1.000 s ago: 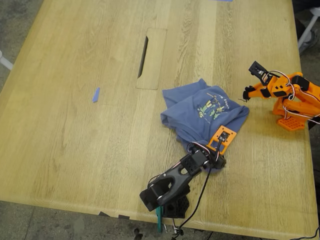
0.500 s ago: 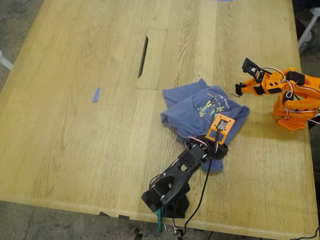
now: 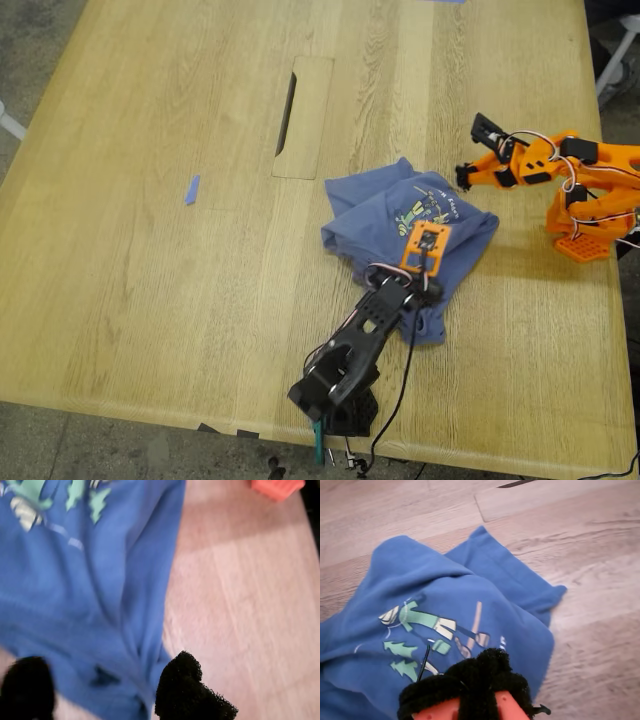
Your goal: Fold a T-shirt
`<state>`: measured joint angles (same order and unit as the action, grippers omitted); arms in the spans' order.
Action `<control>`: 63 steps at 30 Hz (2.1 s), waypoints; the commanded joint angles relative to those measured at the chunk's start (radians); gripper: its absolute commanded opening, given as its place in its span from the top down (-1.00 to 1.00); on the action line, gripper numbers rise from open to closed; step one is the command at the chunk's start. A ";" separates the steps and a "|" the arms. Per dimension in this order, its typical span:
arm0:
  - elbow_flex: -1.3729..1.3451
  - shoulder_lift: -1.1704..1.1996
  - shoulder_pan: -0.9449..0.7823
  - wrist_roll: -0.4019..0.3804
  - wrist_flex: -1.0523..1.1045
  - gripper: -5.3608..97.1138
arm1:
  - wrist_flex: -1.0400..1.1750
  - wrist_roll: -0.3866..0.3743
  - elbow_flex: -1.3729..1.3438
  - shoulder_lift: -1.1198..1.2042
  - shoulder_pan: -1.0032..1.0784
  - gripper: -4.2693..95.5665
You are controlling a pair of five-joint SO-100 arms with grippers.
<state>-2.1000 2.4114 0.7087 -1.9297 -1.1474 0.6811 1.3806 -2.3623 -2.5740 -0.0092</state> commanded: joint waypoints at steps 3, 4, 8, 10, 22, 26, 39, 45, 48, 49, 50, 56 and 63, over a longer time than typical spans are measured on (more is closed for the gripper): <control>0.100 -0.133 -0.044 -0.014 0.298 0.70 | -0.133 0.008 0.084 0.146 -0.066 0.92; 0.098 -0.158 -0.061 -0.018 0.333 0.75 | -0.163 0.005 0.083 0.173 -0.077 0.92; 0.034 -0.227 -0.152 -0.021 0.494 0.79 | -0.301 0.000 0.031 0.270 -0.098 0.92; 0.012 -0.278 -0.204 -0.026 0.568 0.83 | -0.364 -0.002 0.012 0.319 -0.100 0.92; -0.117 -0.466 -0.405 -0.029 0.767 0.81 | -0.614 -0.014 -0.213 0.446 0.000 0.92; -0.158 -0.425 -0.430 -0.032 0.747 0.77 | -0.650 -0.011 -0.313 0.416 0.091 0.92; -0.387 0.058 -0.566 -0.020 0.468 0.70 | -0.468 -0.005 -0.379 0.143 0.324 0.92; -0.186 -0.044 -0.383 -0.017 0.476 0.69 | -0.325 0.003 -0.202 0.127 0.225 0.92; -0.043 -0.204 -0.301 -0.017 0.545 0.69 | -0.313 0.003 -0.118 0.190 0.138 0.92; 0.006 -0.264 -0.282 -0.017 0.572 0.69 | -0.321 0.003 -0.098 0.219 0.110 0.92; 0.052 -0.325 -0.267 -0.018 0.601 0.69 | -0.333 0.002 -0.083 0.253 0.081 0.92; 0.153 -0.574 -0.268 -0.026 0.709 0.70 | -0.468 -0.012 -0.080 0.446 -0.028 0.92; -0.077 -0.494 -0.410 -0.025 0.736 0.70 | -0.580 -0.014 -0.186 0.537 0.054 0.92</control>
<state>-2.1276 1.8009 0.3605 -1.9512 -0.4310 0.1258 1.3698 -2.5341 -2.0387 0.0077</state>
